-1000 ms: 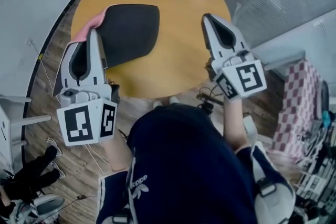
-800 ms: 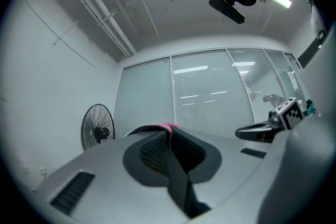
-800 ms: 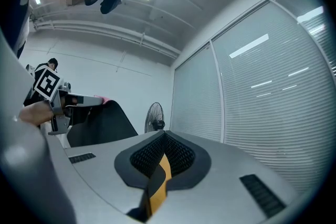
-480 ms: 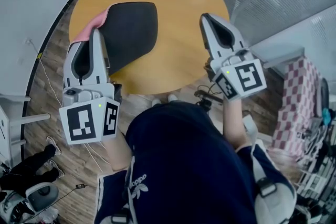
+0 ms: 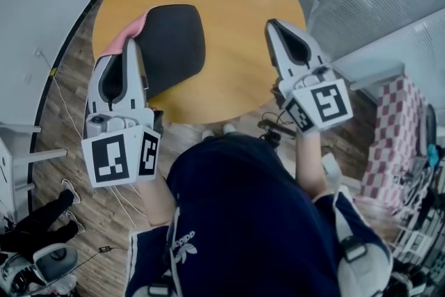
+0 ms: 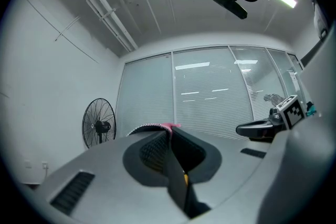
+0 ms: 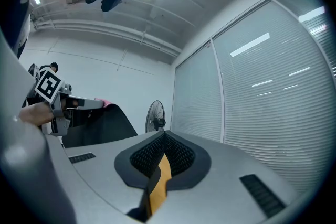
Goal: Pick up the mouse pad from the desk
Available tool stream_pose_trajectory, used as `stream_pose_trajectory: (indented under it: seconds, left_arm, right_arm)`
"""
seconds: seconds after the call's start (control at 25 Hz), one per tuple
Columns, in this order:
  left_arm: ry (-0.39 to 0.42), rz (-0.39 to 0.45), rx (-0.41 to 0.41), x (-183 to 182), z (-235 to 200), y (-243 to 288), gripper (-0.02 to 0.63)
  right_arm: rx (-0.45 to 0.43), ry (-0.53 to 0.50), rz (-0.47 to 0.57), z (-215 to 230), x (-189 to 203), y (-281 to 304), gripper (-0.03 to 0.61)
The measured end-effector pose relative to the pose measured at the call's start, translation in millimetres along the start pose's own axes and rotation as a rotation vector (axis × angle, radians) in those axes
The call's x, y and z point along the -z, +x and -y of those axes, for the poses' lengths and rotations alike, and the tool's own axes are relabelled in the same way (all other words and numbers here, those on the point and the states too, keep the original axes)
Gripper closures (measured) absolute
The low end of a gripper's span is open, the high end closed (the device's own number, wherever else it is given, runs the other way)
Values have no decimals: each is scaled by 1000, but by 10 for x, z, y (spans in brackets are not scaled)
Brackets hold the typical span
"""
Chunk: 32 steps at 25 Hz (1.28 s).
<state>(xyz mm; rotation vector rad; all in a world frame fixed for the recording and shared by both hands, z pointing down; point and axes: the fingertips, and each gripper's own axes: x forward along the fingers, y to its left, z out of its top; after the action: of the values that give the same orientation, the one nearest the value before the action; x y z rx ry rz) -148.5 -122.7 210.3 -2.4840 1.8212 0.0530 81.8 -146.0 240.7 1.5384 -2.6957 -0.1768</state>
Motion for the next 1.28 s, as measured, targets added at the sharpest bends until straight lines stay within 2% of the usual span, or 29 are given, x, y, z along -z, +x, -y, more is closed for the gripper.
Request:
stream_pose_trajectory:
  seconds: [1.28]
  left_arm:
    - [10, 1, 6, -9, 29, 21, 595]
  right_arm:
    - [12, 7, -8, 24, 47, -29, 575]
